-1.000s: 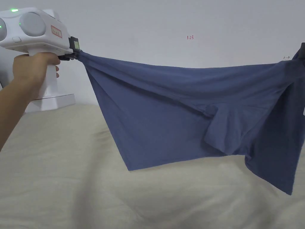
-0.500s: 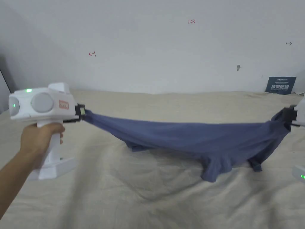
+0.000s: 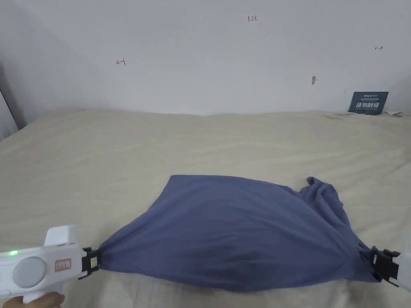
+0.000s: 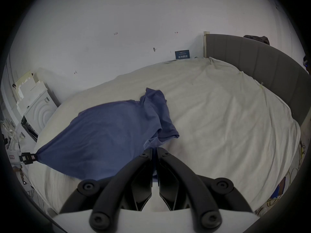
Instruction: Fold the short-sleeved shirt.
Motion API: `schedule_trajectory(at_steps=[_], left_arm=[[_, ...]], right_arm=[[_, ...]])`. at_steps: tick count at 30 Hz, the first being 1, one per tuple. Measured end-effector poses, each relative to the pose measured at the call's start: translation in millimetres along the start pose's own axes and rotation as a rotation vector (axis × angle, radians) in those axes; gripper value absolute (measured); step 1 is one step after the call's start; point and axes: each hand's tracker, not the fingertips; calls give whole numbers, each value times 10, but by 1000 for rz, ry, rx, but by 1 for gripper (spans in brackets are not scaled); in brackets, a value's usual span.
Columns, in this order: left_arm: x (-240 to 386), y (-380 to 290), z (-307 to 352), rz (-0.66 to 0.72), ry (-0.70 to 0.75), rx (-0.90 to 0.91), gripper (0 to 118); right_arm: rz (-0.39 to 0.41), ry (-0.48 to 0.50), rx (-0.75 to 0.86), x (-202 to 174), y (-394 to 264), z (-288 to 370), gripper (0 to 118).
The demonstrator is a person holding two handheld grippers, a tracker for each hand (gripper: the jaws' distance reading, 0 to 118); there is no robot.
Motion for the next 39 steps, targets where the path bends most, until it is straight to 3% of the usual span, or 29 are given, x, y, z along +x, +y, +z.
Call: schedule_trajectory(at_steps=[12,18,35,37,39], left_arm=[[-434,-906,613,98,2,-60,0],[-637,-1277,892,147,28,-96,0],[-666,-1502,525,156,118,-213,0],[-647,-1468,540,159,115,-214,12],[-613,-1412,586,163,105,-210,59]], right_arm=[[32,17,-47,71,-761,675,2],[10,5,-72,126,-1031,918,2],[-27,-80,-194,199,-1511,531,3],[-28,-54,-188,203,-1457,574,9],[-19,-68,-153,162,-1378,646,39]])
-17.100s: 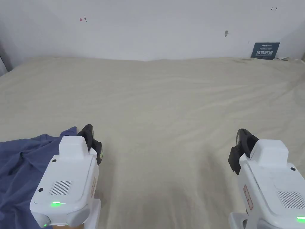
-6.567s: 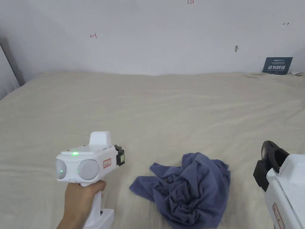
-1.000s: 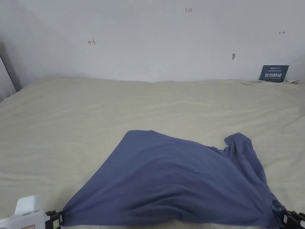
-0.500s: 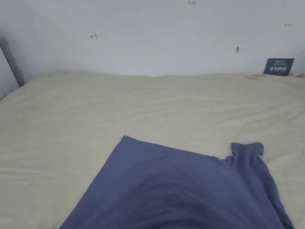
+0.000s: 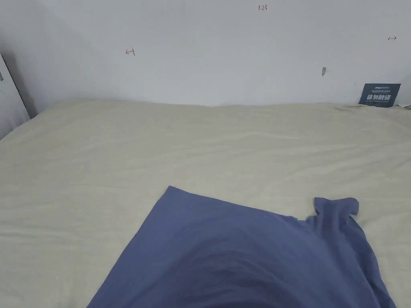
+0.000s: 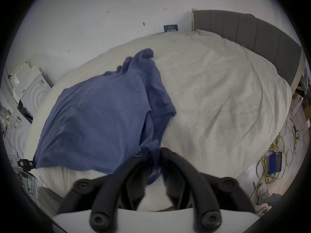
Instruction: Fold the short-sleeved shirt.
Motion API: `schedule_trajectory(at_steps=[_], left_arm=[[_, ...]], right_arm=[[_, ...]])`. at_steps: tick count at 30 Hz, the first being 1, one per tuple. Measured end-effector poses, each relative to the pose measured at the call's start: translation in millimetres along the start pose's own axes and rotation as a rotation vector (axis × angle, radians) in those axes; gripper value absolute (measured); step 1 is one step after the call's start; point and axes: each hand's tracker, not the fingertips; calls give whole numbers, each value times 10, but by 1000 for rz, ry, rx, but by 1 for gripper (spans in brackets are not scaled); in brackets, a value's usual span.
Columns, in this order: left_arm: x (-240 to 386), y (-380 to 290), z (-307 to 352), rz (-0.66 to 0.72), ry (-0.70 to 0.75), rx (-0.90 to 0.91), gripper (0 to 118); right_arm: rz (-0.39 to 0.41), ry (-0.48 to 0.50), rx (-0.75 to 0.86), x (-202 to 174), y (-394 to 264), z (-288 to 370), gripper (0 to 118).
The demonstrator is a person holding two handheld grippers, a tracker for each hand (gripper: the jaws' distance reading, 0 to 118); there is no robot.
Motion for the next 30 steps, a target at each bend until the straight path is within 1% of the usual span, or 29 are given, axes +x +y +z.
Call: schedule_trajectory(at_steps=[1,2,3,4,5,10,15,19,22,23,24,25,26,27,28,29,30], left_arm=[[16,42,29,-2,0,1,85],[53,83,58,1,3,10,111],[88,114,87,3,11,30,118],[156,131,129,-11,10,68,118],[208,182,198,-26,2,119,118],[565,520,439,-79,-15,259,118],[986,855,658,-144,-54,446,118],[1360,1017,752,-184,-73,577,118],[1539,1023,752,-179,-109,691,118],[1583,1006,747,-184,-136,732,116],[1623,994,746,-209,-155,754,107],[1676,973,745,-231,-150,783,99],[1737,942,740,-254,-147,809,89],[1776,917,735,-258,-151,820,79],[1783,904,712,-254,-168,829,73],[1796,883,711,-250,-194,839,67],[1803,868,714,-243,-210,849,51]], right_arm=[[8,3,9,-24,57,42,57],[9,5,33,-57,122,98,78],[7,12,63,-81,172,138,88],[10,23,94,-117,245,186,93],[20,33,119,-164,328,238,95],[67,71,274,-447,732,510,97],[124,98,442,-759,1060,737,109],[182,64,561,-995,1208,815,110],[184,68,613,-1121,1235,840,110],[191,66,640,-1165,1230,847,110],[202,58,652,-1198,1225,851,108],[217,48,668,-1237,1219,854,104],[226,40,688,-1303,1198,883,93],[237,35,709,-1332,1181,888,78],[239,33,731,-1358,1160,894,60],[236,29,744,-1374,1145,880,34],[235,28,752,-1383,1138,872,19]])
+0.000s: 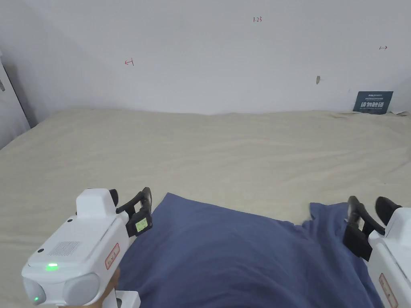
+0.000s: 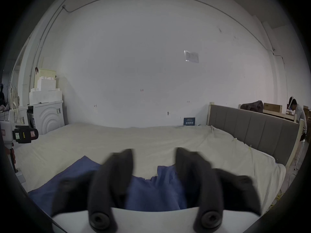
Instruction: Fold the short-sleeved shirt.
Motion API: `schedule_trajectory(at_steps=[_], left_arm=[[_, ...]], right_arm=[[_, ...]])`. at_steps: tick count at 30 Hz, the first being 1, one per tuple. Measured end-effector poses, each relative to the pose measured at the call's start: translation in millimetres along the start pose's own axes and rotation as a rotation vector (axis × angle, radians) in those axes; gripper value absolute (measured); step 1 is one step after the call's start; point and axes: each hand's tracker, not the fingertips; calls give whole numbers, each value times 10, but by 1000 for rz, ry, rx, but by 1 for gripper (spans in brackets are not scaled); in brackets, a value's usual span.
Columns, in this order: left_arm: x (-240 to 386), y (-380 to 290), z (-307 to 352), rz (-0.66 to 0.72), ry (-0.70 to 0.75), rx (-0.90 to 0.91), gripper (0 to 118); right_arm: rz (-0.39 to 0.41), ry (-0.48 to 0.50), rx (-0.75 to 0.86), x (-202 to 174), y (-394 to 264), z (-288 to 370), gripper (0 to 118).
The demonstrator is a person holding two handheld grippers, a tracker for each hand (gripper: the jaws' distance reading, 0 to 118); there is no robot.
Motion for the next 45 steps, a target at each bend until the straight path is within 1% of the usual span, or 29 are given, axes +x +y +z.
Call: schedule_trajectory(at_steps=[2,3,5,7,11,14,21,26,28,31,37,40,45], left_arm=[[33,-19,23,9,-17,16,14],[72,-31,29,-2,-4,27,1],[112,-48,55,-43,15,47,0],[117,-43,65,-49,-8,45,0],[187,-64,72,-102,6,56,0],[203,-77,62,-103,0,49,0],[231,-80,-32,-118,-6,15,0],[221,-26,-292,-107,-53,-77,0],[215,11,-482,-99,-85,-137,0],[184,44,-844,-99,-92,-211,0],[158,56,-1818,-102,-115,-407,0],[111,-24,-2339,-72,-126,-525,0],[68,-282,-3112,-136,-90,-668,0]], right_arm=[[8,-13,23,-38,-12,24,6],[9,-21,36,-50,-18,39,3],[8,-28,56,-50,-37,44,0],[16,-39,66,-65,-39,64,0],[26,-48,81,-55,-59,75,0],[14,-45,78,-34,-64,70,0],[19,-39,77,-8,-50,34,0],[31,-35,71,4,-49,-46,0],[35,-35,68,19,-50,-91,0],[35,-40,64,53,-50,-183,0],[35,-53,49,108,-63,-427,0],[37,-60,34,148,-103,-590,0],[41,-68,1,201,-209,-859,0]])
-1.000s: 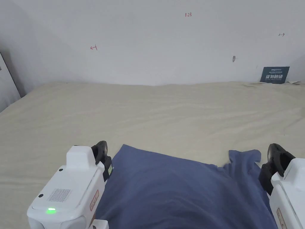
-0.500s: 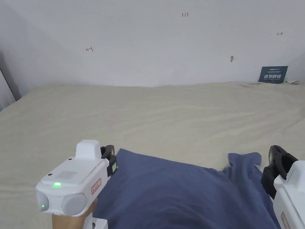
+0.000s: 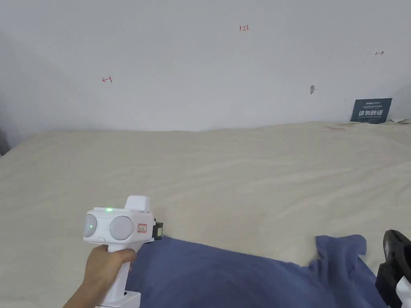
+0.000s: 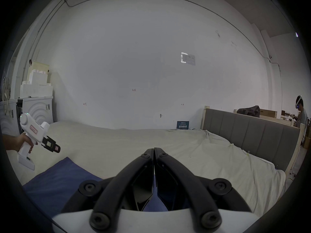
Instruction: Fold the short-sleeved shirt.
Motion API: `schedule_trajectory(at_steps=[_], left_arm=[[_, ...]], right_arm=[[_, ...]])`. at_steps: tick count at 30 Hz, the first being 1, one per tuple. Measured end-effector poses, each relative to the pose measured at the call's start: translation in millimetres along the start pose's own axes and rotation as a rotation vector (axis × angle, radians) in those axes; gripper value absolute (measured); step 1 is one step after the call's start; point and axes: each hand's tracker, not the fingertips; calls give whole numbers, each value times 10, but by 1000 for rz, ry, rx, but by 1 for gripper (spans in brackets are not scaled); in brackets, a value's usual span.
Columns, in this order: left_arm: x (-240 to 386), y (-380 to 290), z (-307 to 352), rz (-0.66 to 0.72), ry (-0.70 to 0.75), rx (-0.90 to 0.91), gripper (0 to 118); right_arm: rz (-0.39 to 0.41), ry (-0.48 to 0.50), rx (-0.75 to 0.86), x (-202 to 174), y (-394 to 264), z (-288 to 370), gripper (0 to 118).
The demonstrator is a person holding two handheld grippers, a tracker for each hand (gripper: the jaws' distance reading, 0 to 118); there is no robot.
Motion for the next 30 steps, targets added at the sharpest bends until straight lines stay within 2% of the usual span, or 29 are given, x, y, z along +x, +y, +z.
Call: schedule_trajectory(at_steps=[3,4,6,7,8,9,10,11,15,19,20,22,23,24,26,30], left_arm=[[-115,104,-378,58,-39,-97,0],[-134,137,-493,52,-15,-108,5],[-167,173,-643,55,-1,-137,28],[-180,200,-735,62,-8,-178,45],[-186,219,-805,66,-16,-205,70],[-203,218,-847,62,-7,-207,85],[-189,214,-915,48,6,-226,96],[-176,206,-964,28,21,-235,100],[-142,156,-1105,-9,56,-258,96],[-91,101,-1113,-8,79,-242,79],[-75,103,-1105,-14,72,-246,74],[-39,109,-1074,-35,83,-239,53],[-17,110,-1039,-46,83,-229,48],[-3,108,-1012,-53,76,-225,48],[68,94,-955,-64,34,-222,6],[160,33,-835,-84,41,-208,0]], right_arm=[[8,-4,-23,3,-66,-127,0],[11,-5,-29,5,-94,-162,0],[17,-5,-45,16,-135,-214,0],[24,-8,-52,22,-165,-229,0],[29,-10,-57,30,-189,-243,0],[33,-11,-63,43,-212,-254,0],[36,-12,-70,60,-236,-264,0],[38,-14,-79,77,-264,-265,0],[50,-24,-109,152,-360,-277,0],[50,-31,-130,217,-423,-248,0],[50,-32,-135,230,-433,-245,0],[53,-35,-141,246,-438,-236,0],[53,-38,-143,262,-440,-222,0],[49,-38,-143,276,-438,-220,0],[34,-41,-147,308,-423,-239,0],[6,-44,-161,385,-361,-319,0]])
